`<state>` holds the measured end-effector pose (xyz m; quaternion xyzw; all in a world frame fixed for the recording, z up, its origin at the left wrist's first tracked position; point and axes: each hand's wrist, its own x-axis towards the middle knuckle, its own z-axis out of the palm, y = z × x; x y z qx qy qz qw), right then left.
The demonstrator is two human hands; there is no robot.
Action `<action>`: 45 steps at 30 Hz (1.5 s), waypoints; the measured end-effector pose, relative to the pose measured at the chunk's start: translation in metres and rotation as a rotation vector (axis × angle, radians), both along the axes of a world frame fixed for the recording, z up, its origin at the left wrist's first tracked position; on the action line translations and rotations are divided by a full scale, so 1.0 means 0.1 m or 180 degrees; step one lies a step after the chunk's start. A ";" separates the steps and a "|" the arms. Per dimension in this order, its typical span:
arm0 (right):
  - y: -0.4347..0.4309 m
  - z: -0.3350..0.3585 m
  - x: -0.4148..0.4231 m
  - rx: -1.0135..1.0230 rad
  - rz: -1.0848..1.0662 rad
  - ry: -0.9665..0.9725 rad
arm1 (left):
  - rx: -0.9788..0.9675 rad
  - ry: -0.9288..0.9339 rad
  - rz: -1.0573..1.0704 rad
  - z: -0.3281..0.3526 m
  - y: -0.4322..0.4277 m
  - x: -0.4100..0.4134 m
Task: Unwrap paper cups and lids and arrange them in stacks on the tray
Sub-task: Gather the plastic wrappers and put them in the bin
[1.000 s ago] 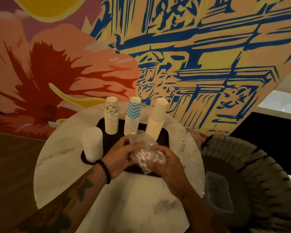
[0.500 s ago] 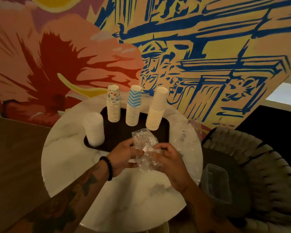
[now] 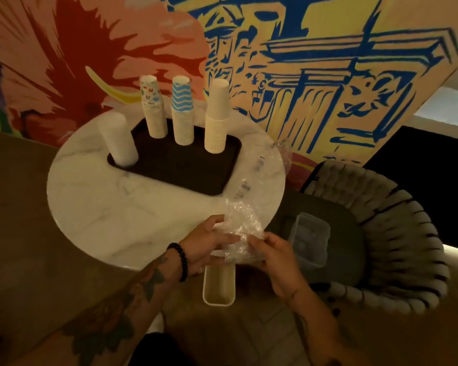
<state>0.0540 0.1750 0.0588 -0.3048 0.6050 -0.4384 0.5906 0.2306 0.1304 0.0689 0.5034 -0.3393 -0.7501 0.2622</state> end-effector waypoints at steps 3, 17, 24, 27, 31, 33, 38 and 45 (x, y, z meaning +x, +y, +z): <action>0.30 -0.22 -0.21 0.0306 -0.0147 -0.0033 | 0.0191 -0.0088 0.0201 -0.25 0.39 -0.16; 0.65 -1.91 -0.44 0.1348 -0.0350 -0.0234 | 0.0809 -0.0811 0.0479 -1.98 0.73 -0.37; 0.39 -3.39 -0.40 0.1363 -0.0312 -0.0026 | 0.0766 -0.1326 0.0622 -3.52 0.36 -0.17; 0.27 -3.94 -0.34 0.1345 -0.0230 0.0078 | 0.0718 -0.1584 0.0444 -4.09 0.23 -0.10; 0.04 -4.68 -0.25 0.1355 -0.0023 0.0300 | 0.0737 -0.1899 0.0330 -4.96 0.08 0.01; -0.07 -4.97 -0.19 0.1412 0.0059 0.0436 | 0.0766 -0.2158 0.0226 -5.29 0.04 0.04; -0.37 -5.50 -0.03 0.1491 0.0135 0.0651 | 0.0574 -0.2424 0.0003 -5.78 -0.04 0.03; -0.54 -5.88 0.19 0.1836 0.0579 0.1536 | 0.0483 -0.2335 -0.0074 -6.06 -0.11 -0.03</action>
